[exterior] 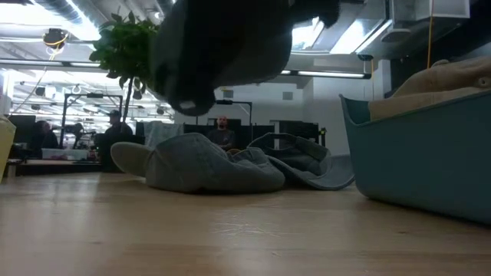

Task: Pick & Place hat
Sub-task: Put the left gray cap into the yellow bin

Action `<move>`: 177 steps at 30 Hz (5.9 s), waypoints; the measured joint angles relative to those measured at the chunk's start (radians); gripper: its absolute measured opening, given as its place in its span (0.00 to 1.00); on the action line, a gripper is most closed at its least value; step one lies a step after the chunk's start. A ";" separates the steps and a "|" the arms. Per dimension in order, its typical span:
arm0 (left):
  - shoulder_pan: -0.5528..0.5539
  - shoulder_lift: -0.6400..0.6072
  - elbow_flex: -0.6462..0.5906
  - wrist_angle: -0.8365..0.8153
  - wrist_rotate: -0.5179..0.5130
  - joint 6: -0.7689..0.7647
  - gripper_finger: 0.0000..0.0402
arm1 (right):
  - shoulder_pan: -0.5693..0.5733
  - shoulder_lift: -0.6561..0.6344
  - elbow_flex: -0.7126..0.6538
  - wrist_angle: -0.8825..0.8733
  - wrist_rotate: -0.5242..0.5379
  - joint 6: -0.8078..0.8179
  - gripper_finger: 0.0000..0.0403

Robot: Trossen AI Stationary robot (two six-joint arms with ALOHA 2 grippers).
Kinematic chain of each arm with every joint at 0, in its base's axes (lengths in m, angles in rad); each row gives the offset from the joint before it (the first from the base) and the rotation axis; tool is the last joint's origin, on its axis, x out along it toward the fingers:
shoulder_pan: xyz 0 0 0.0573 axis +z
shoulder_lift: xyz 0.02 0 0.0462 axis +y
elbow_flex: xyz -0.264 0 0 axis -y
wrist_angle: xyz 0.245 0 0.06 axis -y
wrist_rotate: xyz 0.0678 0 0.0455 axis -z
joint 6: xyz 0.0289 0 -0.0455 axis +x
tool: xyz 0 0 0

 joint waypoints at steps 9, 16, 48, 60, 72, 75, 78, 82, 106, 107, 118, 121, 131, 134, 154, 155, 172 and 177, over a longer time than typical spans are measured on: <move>0.052 -0.001 0.000 -0.154 0.488 -0.355 0.54 | 0.000 -0.151 -0.066 0.030 -0.231 0.081 0.03; 0.211 -0.001 0.000 -0.376 0.897 -0.704 0.54 | -0.044 -0.246 -0.178 0.126 -0.502 0.084 0.03; 0.264 0.049 0.000 -0.595 0.979 -0.740 0.54 | -0.074 -0.473 -0.481 0.419 -0.618 0.118 0.04; 0.258 0.126 0.000 -0.534 0.684 -0.583 0.54 | -0.073 -0.430 -0.481 0.485 -0.688 0.153 0.05; 0.081 0.057 0.000 -0.535 0.615 -0.588 0.54 | -0.095 -0.430 -0.480 0.450 -0.675 0.099 0.05; 0.042 0.037 0.000 -0.535 0.609 -0.588 0.54 | -0.102 -0.430 -0.480 0.447 -0.686 0.094 0.05; 0.016 0.022 0.000 -0.536 0.592 -0.580 0.54 | -0.108 -0.430 -0.480 0.446 -0.709 0.091 0.05; 0.001 0.002 0.000 -0.535 0.560 -0.557 0.54 | -0.108 -0.430 -0.480 0.446 -0.720 0.091 0.05; 0.246 0.126 0.000 -0.570 0.623 -0.633 0.54 | -0.108 -0.431 -0.480 0.491 -0.762 0.071 0.05; 0.250 0.130 0.000 -0.567 0.623 -0.631 0.54 | -0.108 -0.431 -0.480 0.499 -0.762 0.071 0.05; 0.306 0.187 0.000 -0.486 0.569 -0.447 0.49 | -0.108 -0.431 -0.480 0.544 -0.760 0.129 0.05; 0.310 0.193 0.000 -0.450 0.552 -0.390 0.41 | -0.108 -0.431 -0.480 0.548 -0.760 0.135 0.05; 0.311 0.194 0.000 -0.346 0.504 -0.285 0.04 | -0.108 -0.429 -0.480 0.558 -0.764 0.151 0.05; 0.310 0.194 0.000 -0.332 0.439 -0.262 0.04 | -0.108 -0.428 -0.480 0.557 -0.763 0.151 0.05; 0.167 0.175 0.000 0.126 0.035 0.225 0.04 | -0.105 -0.427 -0.479 0.536 -0.759 0.173 0.05; 0.173 0.167 0.000 0.135 0.048 0.233 0.04 | -0.105 -0.427 -0.478 0.530 -0.758 0.176 0.05; 0.283 0.097 0.000 0.186 0.154 0.335 0.03 | -0.103 -0.266 -0.483 0.540 -0.746 0.271 0.17; 0.278 0.100 0.000 0.175 0.126 0.404 0.03 | -0.104 -0.264 -0.481 0.520 -0.836 0.384 0.34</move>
